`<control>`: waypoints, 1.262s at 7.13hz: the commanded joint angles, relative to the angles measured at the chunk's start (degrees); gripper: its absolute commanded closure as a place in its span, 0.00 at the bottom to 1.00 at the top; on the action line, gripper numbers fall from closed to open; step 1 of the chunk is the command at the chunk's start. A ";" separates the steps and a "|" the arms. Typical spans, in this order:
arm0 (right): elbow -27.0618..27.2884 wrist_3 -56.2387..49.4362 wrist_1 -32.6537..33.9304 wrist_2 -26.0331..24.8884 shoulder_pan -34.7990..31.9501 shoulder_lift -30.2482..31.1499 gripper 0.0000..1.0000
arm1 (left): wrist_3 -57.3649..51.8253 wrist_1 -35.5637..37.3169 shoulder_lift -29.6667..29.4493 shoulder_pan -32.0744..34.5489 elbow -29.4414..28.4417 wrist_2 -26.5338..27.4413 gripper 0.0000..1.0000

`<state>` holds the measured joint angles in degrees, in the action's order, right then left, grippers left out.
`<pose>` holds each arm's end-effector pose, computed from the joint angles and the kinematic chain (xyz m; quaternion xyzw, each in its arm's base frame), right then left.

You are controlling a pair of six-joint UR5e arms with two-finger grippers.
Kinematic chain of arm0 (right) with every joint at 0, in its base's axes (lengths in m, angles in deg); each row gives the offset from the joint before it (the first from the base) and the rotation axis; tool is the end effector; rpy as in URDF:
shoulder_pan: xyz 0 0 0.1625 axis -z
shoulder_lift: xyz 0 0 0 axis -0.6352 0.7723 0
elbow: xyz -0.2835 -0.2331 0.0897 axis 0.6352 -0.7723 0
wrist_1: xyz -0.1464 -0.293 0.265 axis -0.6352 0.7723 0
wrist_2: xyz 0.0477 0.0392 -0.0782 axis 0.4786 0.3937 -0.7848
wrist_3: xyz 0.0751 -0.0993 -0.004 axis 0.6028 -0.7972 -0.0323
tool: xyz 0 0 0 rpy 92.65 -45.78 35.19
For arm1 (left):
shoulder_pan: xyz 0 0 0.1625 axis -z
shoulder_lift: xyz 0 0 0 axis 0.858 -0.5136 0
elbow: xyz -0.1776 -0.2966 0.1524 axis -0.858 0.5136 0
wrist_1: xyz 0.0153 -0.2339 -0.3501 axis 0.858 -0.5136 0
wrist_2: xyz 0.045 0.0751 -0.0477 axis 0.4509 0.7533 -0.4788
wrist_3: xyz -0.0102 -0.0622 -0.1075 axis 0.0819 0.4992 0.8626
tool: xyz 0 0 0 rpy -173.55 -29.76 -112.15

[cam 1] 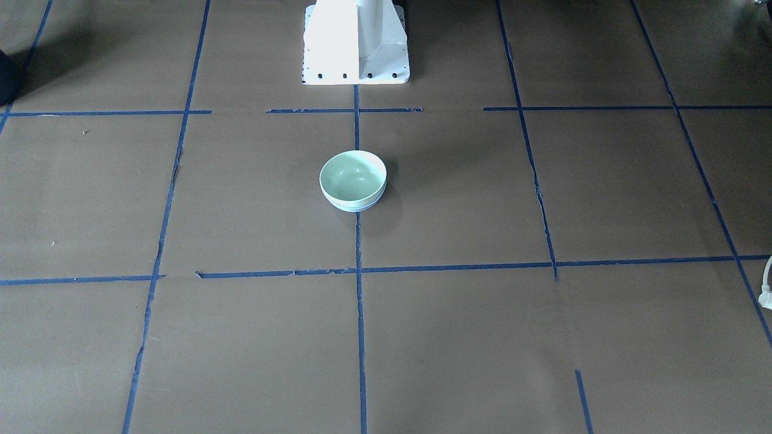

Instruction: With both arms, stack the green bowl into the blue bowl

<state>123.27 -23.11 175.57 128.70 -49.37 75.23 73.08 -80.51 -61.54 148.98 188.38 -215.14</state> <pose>0.0399 -0.5057 0.5867 0.0506 -0.3522 -0.1385 0.9242 -0.0429 -0.4626 0.5666 0.0231 0.3890 0.0715 0.9182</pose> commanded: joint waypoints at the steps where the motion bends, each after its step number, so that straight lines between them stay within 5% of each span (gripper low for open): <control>1: 0.75 0.18 2.75 -0.47 1.00 -0.19 0.00 | 4.07 -0.14 0.16 0.03 -0.61 -0.36 0.00; 7: -0.28 0.08 6.29 -1.87 2.76 1.74 0.00 | 3.66 -1.29 1.48 -0.06 -1.04 -0.27 0.00; 9: -0.81 -0.08 6.21 -2.05 2.67 1.30 0.00 | 4.01 -7.07 1.57 -0.06 -1.22 -0.27 0.00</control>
<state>123.02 -23.13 181.81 126.76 -46.66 76.63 76.90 -84.97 -60.03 148.93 187.21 -215.38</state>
